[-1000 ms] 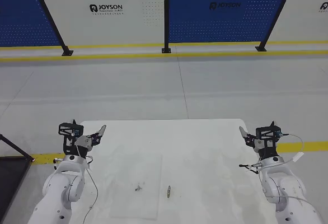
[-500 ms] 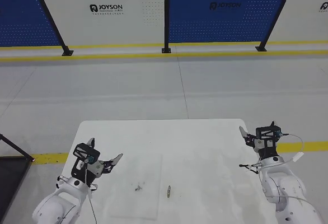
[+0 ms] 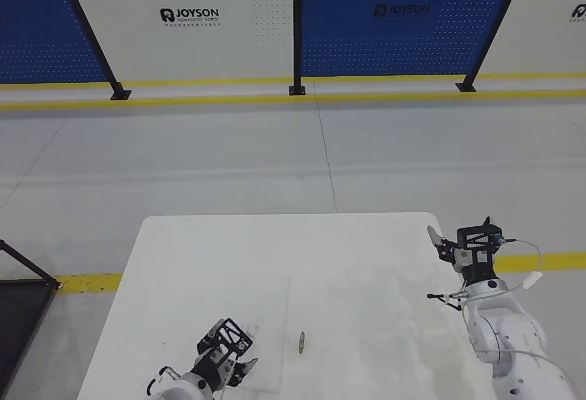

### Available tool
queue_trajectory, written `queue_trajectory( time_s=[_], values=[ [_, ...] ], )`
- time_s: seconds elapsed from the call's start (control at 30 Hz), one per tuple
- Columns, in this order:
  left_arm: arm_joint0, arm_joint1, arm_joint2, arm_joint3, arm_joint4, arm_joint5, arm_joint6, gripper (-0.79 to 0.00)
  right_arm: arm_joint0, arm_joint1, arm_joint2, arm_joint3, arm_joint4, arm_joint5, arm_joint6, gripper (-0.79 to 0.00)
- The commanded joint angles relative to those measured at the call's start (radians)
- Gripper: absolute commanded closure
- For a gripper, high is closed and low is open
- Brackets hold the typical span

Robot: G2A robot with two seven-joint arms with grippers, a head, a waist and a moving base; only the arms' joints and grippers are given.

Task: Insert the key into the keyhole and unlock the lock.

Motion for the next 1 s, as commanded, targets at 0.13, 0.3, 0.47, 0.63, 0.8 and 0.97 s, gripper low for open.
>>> queue_trajectory(
  time_s=[0.13,0.3,0.47,0.63,0.8,0.97],
  values=[
    [-0.084,-0.017,0.103,0.098,0.064,0.117,-0.046,-0.748,0.000,0.000,0.000,0.000,0.000,0.000,0.000,-0.785],
    [-0.141,-0.029,0.144,0.147,0.054,0.165,-0.084,-0.591,0.000,0.000,0.000,0.000,0.000,0.000,0.000,-0.785],
    [-0.164,-0.034,0.154,0.166,0.044,0.184,-0.088,-0.480,0.000,0.000,0.000,0.000,0.000,0.000,0.000,-0.785],
    [-0.178,-0.037,0.157,0.182,0.029,0.193,-0.094,-0.376,0.000,0.000,0.000,0.000,0.000,0.000,0.000,-0.785],
    [-0.184,-0.038,0.160,0.193,0.029,0.188,-0.098,-0.345,0.000,0.000,0.000,0.000,0.000,0.000,0.000,-0.785],
    [-0.188,-0.039,0.162,0.204,0.027,0.191,-0.093,-0.326,0.000,0.000,0.000,0.000,0.000,0.000,0.000,-0.785]
  ],
)
